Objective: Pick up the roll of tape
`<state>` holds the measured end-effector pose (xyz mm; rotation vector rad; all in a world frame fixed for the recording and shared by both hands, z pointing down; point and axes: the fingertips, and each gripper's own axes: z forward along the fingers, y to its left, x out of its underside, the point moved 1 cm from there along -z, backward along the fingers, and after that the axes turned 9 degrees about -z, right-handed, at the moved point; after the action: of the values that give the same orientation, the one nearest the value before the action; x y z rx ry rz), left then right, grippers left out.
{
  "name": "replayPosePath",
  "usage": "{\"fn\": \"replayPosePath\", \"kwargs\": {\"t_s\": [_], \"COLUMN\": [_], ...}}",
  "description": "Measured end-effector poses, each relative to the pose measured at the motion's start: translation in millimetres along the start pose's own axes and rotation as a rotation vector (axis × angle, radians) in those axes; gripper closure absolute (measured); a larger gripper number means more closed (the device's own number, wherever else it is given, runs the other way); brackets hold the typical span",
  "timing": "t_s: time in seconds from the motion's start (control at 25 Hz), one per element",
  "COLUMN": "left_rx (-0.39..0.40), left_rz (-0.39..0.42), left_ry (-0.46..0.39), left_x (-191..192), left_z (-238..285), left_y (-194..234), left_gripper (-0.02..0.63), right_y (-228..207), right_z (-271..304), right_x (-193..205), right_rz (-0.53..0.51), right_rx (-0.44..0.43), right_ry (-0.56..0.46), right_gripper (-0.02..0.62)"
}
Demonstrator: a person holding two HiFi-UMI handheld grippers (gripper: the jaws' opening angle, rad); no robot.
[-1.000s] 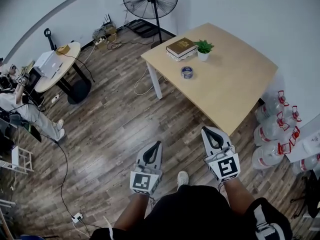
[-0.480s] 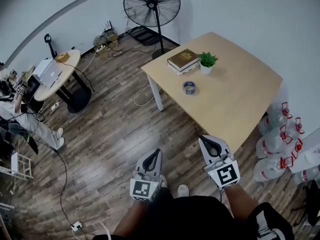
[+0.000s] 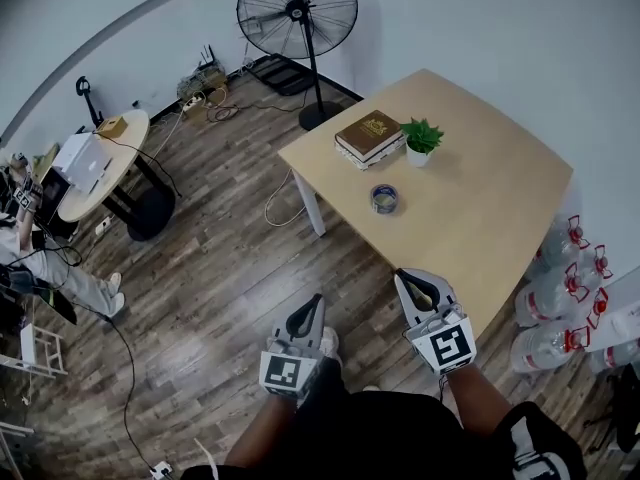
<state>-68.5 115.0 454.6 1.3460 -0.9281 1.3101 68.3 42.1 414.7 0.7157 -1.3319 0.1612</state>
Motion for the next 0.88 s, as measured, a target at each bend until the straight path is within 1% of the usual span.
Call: {"fn": "replayPosePath", "kwargs": {"t_s": [0.12,0.32,0.52,0.64,0.72,0.88], "left_rx": [0.014,0.062,0.123,0.151,0.168,0.217], "left_rz": [0.022,0.025,0.055,0.034,0.031,0.027], "left_ry": [0.006,0.023,0.037,0.038,0.043,0.039], "left_x": [-6.2,-16.6,-31.6,-34.8,-35.9,-37.9], "left_z": [29.3,74.7,114.3,133.0,143.2,160.5], "left_y": [30.8,75.0,115.0,135.7,148.8,163.2], "left_gripper": [0.601,0.6,0.601,0.601,0.601,0.601], "right_y": [-21.7,-49.9,-63.0,-68.5,-72.0,-87.9], "right_z": [34.3,85.7,131.9,157.1,171.1,180.1], "right_x": [2.0,3.5,9.4,8.9,8.8,8.4], "right_rz": [0.019,0.05,0.074,0.051,0.053,0.065], "right_rx": [0.036,0.089,0.114,0.123,0.14,0.238], "right_ry": [0.01,0.025,0.043,0.058,0.071,0.066], "right_gripper": [0.6,0.6,0.6,0.6,0.6,0.6]}}
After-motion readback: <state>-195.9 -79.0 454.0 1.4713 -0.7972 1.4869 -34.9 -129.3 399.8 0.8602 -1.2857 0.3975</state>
